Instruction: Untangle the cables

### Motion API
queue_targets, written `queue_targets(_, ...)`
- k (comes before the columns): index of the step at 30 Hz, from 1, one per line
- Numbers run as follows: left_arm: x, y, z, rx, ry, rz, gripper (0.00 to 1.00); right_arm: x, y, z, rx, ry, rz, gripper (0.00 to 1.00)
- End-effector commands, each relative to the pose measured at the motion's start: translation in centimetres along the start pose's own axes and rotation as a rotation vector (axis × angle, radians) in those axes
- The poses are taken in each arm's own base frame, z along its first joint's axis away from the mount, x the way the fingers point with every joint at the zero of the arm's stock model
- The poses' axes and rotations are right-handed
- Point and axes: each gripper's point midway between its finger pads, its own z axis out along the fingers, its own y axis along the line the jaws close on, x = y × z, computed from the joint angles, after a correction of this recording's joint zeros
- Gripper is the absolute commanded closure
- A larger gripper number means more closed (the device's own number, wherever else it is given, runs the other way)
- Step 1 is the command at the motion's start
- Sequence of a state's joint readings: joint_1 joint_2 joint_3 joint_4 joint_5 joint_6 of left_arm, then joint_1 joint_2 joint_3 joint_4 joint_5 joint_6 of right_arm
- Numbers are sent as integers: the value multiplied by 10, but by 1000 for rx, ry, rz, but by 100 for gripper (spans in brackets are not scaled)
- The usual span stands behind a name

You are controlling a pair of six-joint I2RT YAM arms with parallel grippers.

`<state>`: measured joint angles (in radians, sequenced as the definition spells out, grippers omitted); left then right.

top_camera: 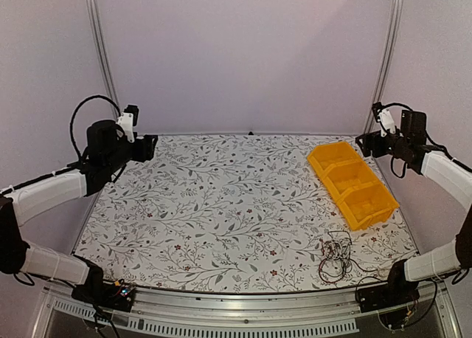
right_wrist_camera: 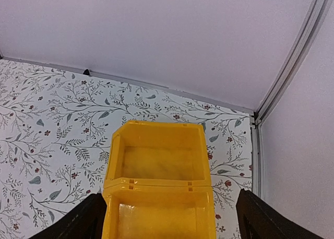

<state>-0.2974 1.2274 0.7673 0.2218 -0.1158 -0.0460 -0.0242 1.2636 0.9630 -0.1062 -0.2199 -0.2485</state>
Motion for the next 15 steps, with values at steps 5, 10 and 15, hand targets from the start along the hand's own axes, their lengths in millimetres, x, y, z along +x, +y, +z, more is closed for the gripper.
queue_targets(5, -1, -78, -10, 333, -7, 24, 29, 53, 18, -14, -163, 126, -153, 3)
queue_targets(10, 16, -161, -35, 577, 49, 58, 33, 86, 36, -36, -279, 222, -300, 4)
queue_targets(15, 45, -245, -60, 773, 167, 69, 35, 117, 71, -68, -449, 297, -416, 18)
